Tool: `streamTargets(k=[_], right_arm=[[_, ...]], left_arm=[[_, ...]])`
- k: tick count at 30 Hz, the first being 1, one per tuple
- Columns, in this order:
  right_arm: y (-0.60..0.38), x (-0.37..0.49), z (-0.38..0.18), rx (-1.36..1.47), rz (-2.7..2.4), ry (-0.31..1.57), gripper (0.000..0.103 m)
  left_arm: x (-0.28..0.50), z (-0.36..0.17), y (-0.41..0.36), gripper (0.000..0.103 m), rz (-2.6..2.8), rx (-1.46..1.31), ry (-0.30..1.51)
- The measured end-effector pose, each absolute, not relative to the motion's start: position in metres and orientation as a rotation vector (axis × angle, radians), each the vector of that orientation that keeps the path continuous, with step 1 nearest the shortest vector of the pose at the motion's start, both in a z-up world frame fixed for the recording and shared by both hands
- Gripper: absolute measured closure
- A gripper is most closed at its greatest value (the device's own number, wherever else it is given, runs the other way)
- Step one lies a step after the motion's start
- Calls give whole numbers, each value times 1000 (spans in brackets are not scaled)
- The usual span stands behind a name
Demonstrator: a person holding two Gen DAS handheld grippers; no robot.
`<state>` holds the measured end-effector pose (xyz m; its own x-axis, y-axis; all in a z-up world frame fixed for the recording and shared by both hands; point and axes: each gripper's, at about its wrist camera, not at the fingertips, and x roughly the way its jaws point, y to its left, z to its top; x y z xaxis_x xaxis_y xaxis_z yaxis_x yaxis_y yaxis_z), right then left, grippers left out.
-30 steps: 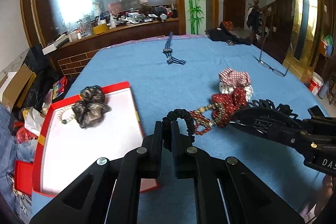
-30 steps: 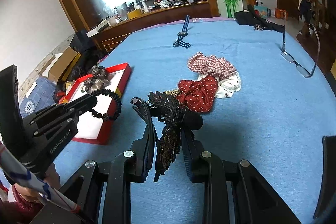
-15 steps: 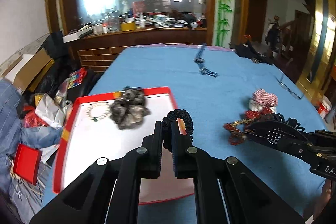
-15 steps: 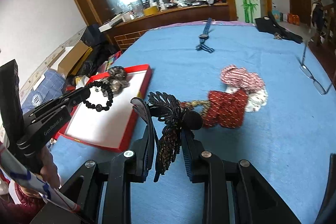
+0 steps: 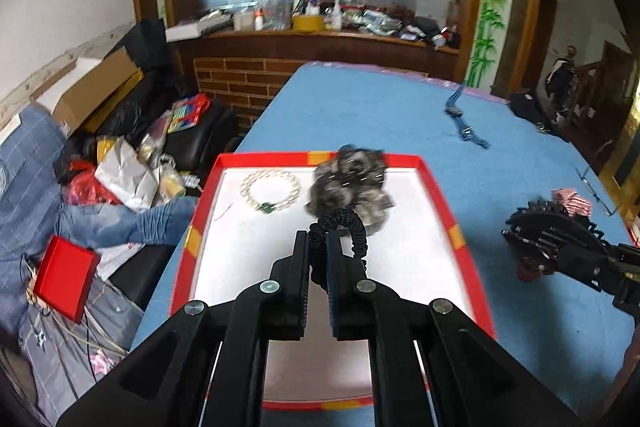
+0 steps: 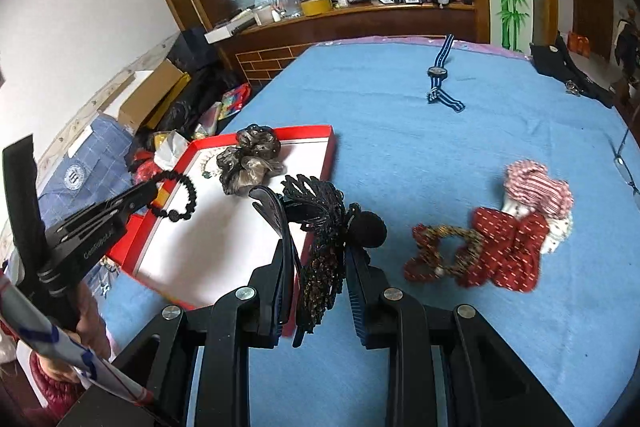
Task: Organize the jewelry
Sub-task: 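Lower the hair tie into the box while the right tool releases the claw clip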
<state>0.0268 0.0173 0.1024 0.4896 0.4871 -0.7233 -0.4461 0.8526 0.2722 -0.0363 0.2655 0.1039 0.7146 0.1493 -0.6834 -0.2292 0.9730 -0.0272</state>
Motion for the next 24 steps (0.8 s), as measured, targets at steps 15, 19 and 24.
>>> streamTargets(k=[15,19,24], right_arm=[[99,101,82,-17,412,961,74],[112,115,74,-31,375,970,74],[129,127,65,-64,344,980,74]], left_arm=[[1,76,324,96,258,-160,841],[9,67,338,96,276,-169,865],[16,55,351,96,289,-183,901]])
